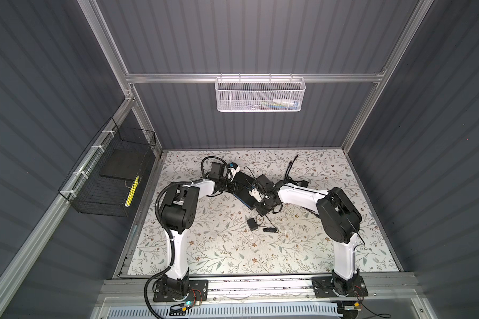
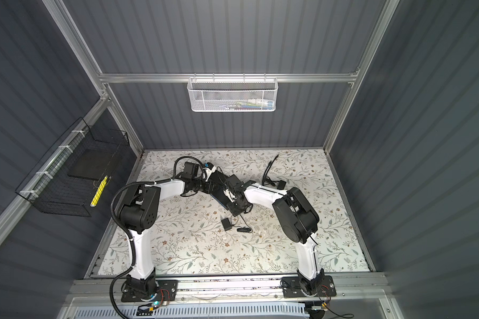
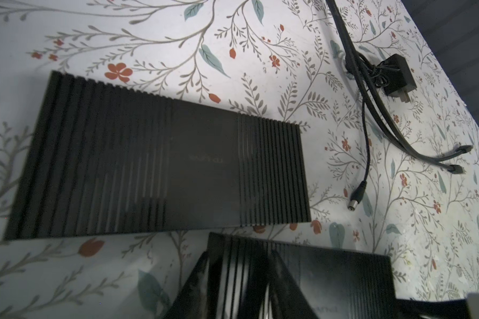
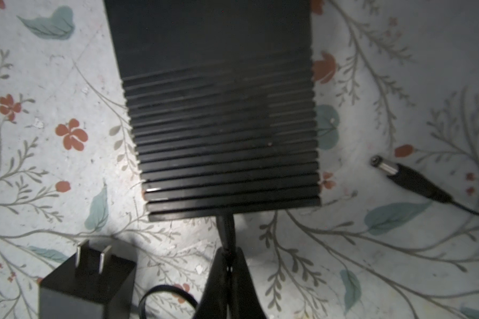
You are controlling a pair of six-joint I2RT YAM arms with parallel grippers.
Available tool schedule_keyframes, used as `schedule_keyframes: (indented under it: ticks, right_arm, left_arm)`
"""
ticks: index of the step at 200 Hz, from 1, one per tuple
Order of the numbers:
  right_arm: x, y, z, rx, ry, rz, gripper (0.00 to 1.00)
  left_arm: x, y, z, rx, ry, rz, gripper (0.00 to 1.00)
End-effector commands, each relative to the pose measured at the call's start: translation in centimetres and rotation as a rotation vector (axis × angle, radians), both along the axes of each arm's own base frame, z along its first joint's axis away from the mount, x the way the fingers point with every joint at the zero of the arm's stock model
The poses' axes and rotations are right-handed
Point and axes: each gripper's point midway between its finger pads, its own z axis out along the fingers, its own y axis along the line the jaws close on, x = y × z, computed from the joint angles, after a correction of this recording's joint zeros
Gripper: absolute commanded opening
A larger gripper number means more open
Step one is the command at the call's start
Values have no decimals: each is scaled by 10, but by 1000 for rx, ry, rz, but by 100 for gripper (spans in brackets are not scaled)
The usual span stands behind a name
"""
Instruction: Insert the plug into the switch port
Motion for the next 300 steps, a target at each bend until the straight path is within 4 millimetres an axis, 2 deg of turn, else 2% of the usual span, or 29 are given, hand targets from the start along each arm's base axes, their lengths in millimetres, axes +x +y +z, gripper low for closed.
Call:
schedule_keyframes:
  ticks: [1,70,113,250,300]
  right_arm:
    - [36,24,29,107,-152,-20,0]
    - [36,22,38,98,-155,-17,0]
    - [42,24,48,95,-168,-13,0]
    - [53,32,45,124,-175,-35,0]
    - [53,29,59,143,-179,-44,0]
  left_arm:
    - [-74,-13,-46,68,250,-116,35]
    - [-78,-10,-56,110,255,-95,34]
    - [-81,-11,-57,123,251,-99,34]
    - [-96,-19,-68,137,269,-120,34]
    - [-100,-20,-73,143,271,-121,34]
